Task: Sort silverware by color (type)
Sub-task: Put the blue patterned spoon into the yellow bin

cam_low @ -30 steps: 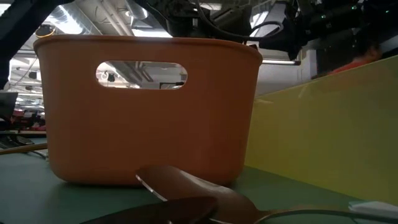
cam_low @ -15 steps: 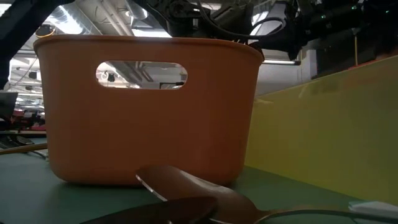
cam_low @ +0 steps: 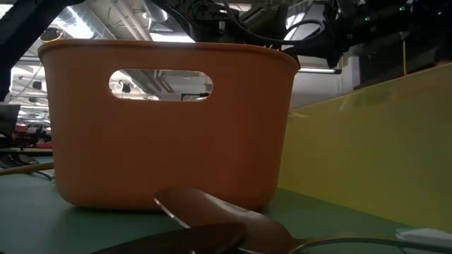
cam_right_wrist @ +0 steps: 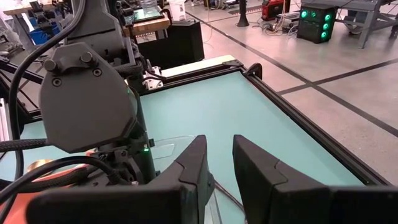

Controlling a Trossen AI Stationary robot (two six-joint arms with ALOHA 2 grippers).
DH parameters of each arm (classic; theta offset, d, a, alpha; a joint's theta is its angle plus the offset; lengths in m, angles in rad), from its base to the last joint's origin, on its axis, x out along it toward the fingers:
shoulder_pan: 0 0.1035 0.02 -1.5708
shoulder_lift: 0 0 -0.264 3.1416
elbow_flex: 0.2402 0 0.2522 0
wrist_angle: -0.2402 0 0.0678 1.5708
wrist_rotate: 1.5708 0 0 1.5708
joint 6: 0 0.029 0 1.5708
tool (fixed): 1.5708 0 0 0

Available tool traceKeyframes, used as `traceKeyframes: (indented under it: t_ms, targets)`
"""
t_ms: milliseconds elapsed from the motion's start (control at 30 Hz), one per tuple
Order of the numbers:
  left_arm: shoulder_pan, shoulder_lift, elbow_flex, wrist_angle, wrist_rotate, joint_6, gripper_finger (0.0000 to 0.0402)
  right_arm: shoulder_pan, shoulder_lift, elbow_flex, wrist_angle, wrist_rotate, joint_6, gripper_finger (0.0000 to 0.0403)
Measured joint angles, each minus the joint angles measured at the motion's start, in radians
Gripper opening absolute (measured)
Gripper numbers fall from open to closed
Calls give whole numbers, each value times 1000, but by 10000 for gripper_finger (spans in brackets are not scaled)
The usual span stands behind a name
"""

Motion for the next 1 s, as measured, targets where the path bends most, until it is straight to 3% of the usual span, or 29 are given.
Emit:
traceKeyframes:
  t_ms: [600,1000]
  targets:
    - [0,-7,-1,-6,0,-1,47,0,0,0,0,0,0,69]
    - [-6,-175,-2,-91,-34,0,47,0,-3,0,3,-1,-22,69]
